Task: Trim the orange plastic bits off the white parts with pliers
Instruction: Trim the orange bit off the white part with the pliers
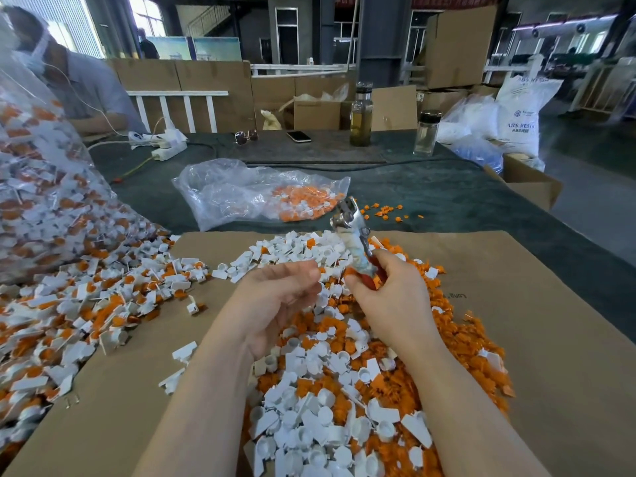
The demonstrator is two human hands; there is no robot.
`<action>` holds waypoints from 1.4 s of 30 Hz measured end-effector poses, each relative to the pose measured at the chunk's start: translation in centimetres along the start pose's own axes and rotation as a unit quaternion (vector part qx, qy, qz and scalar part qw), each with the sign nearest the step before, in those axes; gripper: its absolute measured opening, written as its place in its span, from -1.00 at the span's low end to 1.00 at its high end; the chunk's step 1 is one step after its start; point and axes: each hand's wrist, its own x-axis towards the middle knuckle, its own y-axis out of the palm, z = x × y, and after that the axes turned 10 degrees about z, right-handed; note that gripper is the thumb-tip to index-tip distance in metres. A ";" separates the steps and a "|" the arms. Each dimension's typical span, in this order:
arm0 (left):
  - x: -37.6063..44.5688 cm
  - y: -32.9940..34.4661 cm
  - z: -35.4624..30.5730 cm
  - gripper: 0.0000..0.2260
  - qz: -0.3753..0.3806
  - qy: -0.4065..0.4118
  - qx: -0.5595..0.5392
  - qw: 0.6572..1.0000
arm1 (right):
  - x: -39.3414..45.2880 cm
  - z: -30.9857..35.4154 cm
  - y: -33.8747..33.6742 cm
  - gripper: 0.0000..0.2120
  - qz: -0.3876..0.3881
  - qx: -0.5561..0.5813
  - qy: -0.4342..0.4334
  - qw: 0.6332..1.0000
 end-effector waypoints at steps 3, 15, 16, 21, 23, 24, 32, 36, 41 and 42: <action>0.0 0.6 0.2 -0.82 0.002 0.005 0.013 1.000 | -0.1 0.1 -0.1 -0.93 -0.008 0.028 -0.007 1.000; 0.6 2.0 1.2 -0.97 -0.110 0.082 0.051 0.989 | -0.2 0.7 -0.2 -0.88 -0.014 0.104 -0.030 0.994; 0.6 2.1 1.2 -0.97 -0.111 0.091 0.047 0.989 | -0.2 0.7 -0.1 -0.87 -0.018 0.104 -0.032 0.994; 0.3 2.7 1.2 -0.96 -0.101 0.112 0.063 0.987 | -0.4 0.8 0.0 -0.85 -0.042 0.095 -0.043 0.994; 0.2 2.9 1.2 -0.96 -0.097 0.120 0.071 0.985 | -0.4 0.8 0.0 -0.85 -0.055 0.085 -0.046 0.994; 0.2 3.1 1.1 -0.97 -0.095 0.125 0.076 0.985 | -0.4 0.8 0.0 -0.85 -0.061 0.078 -0.047 0.994; 0.0 3.8 1.1 -0.91 -0.112 0.150 0.139 0.972 | -0.5 0.7 0.2 -0.88 -0.098 0.039 -0.049 0.993; 0.0 4.0 1.2 -0.91 -0.137 0.161 0.198 0.957 | -0.6 0.9 0.3 -0.87 -0.108 0.036 -0.052 0.992; -0.1 4.3 1.2 -0.83 -0.139 0.176 0.246 0.943 | -0.6 0.9 0.2 -0.84 -0.102 0.018 -0.050 0.993; -0.1 4.2 1.2 -0.83 -0.139 0.178 0.254 0.941 | -0.6 0.9 0.2 -0.84 -0.099 0.017 -0.050 0.994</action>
